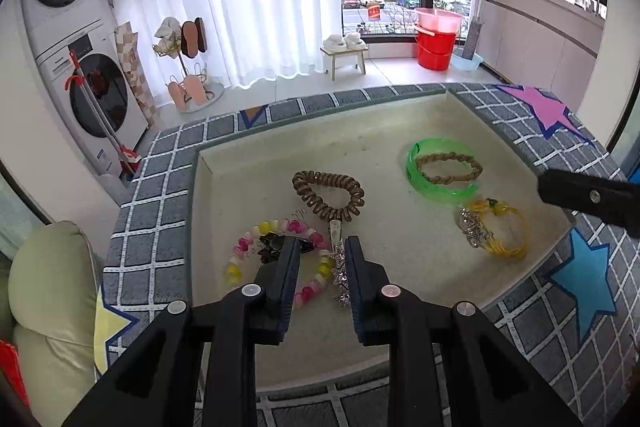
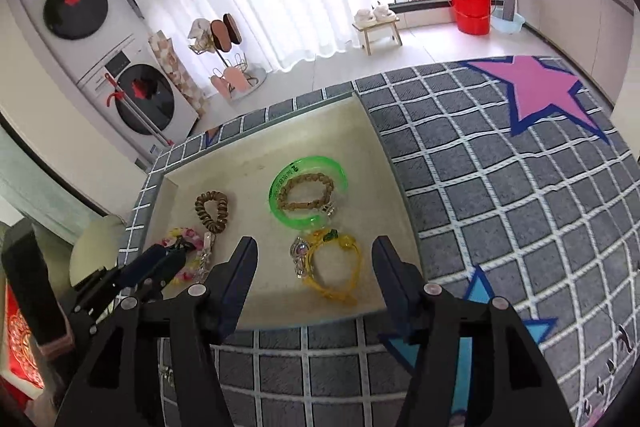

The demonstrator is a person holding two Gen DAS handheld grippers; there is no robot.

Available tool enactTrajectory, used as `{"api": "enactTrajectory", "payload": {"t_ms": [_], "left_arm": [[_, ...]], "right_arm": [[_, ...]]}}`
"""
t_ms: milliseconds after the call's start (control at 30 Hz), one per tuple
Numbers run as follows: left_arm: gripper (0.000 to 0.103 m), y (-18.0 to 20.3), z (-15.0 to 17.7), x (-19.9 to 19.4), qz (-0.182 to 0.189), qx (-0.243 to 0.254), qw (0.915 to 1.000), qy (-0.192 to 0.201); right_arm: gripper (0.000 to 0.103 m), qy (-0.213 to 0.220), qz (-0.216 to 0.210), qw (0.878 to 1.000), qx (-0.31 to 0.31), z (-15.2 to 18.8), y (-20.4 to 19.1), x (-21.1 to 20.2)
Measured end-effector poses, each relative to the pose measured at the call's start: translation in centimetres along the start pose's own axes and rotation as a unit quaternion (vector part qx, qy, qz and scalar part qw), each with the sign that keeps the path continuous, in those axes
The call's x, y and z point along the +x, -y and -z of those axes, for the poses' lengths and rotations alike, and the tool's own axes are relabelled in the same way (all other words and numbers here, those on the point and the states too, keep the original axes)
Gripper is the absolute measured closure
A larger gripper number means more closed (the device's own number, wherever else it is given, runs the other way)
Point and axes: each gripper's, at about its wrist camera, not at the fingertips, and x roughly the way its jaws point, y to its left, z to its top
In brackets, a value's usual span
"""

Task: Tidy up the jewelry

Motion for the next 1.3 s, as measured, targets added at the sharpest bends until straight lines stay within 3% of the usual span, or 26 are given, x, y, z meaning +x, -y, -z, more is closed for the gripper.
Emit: {"api": "enactTrajectory", "payload": {"t_ms": [33, 133, 200, 300, 400, 733, 1000, 1300], "left_arm": [[0.000, -0.2, 0.0, -0.4, -0.001, -0.005, 1.0000, 0.004], [0.000, -0.7, 0.2, -2.3, -0.009, -0.016, 0.9989, 0.043], [0.000, -0.8, 0.3, -3.0, 0.000, -0.015, 0.9993, 0.035], [0.000, -1.2, 0.8, -4.5, 0.000, -0.016, 0.9989, 0.043], [0.000, -1.8, 1.9, -6.4, 0.001, -0.022, 0.9985, 0.050], [0.000, -3.8, 9.1, -10.0, 0.017, -0.067, 0.9976, 0.011], [0.000, -4.0, 14.2, -11.5, -0.009, -0.075, 0.9970, -0.012], [0.000, -5.0, 16.8, -11.1, -0.003, -0.109, 0.9932, -0.041]], "right_arm": [[0.039, 0.003, 0.001, 1.000, 0.000, 0.3, 0.0, -0.6], [0.034, 0.006, 0.001, 1.000, 0.001, 1.0, 0.0, -1.9], [0.025, 0.009, 0.000, 1.000, -0.002, 1.4, -0.2, -2.8], [0.024, 0.014, -0.005, 1.000, -0.006, 2.3, -0.5, -4.4], [0.014, 0.020, -0.015, 1.000, -0.008, 3.5, -0.8, -5.9], [0.013, 0.026, -0.034, 0.999, -0.007, 8.7, -1.4, -9.1], [0.013, -0.055, 0.002, 0.998, -0.035, 13.6, -1.8, -8.4], [0.013, -0.092, 0.032, 0.993, -0.066, 17.6, -2.4, -7.5]]}}
